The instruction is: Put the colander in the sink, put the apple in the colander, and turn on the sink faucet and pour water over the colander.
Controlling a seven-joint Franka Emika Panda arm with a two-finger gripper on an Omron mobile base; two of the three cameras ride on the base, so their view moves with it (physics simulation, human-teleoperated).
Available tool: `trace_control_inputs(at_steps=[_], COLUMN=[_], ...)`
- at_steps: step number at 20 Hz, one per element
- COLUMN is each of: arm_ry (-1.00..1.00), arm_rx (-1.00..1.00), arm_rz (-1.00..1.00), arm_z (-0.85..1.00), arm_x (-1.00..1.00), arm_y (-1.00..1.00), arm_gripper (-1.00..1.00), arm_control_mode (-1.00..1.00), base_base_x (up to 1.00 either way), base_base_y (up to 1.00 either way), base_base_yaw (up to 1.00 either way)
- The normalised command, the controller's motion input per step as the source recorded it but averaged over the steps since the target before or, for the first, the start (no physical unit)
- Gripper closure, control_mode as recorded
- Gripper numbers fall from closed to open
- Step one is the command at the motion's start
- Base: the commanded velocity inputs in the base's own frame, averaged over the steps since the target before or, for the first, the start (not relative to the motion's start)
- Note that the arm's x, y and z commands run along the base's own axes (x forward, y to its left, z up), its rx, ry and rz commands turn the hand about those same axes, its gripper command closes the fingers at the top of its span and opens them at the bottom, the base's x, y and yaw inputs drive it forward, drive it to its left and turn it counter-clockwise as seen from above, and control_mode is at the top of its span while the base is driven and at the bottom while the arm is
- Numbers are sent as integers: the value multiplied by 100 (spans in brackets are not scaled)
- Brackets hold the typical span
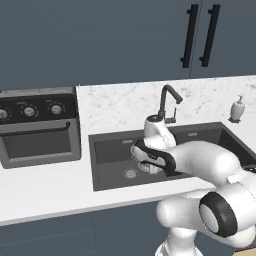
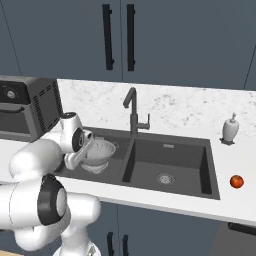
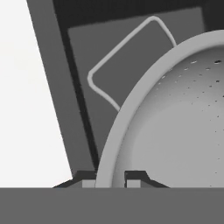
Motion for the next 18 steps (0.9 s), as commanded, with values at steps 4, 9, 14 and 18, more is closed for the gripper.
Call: trace_control_inputs(at_steps=[4,9,14,18], arm_ry=[14,3,0,0], arm_rx=[0,0,0,0], arm_rz=[-25,-17,-1,0], arm_z=[-18,-44,-49,-49], arm_x=[49,31,12,17], arm_y=[37,16,-5,0], arm_gripper=[100,100,100,100], arm_control_mode=[-100,-100,-100,-100], base_base_x=[0,0,0,0], base_base_y=[0,0,0,0], base_base_yaw=[0,0,0,0])
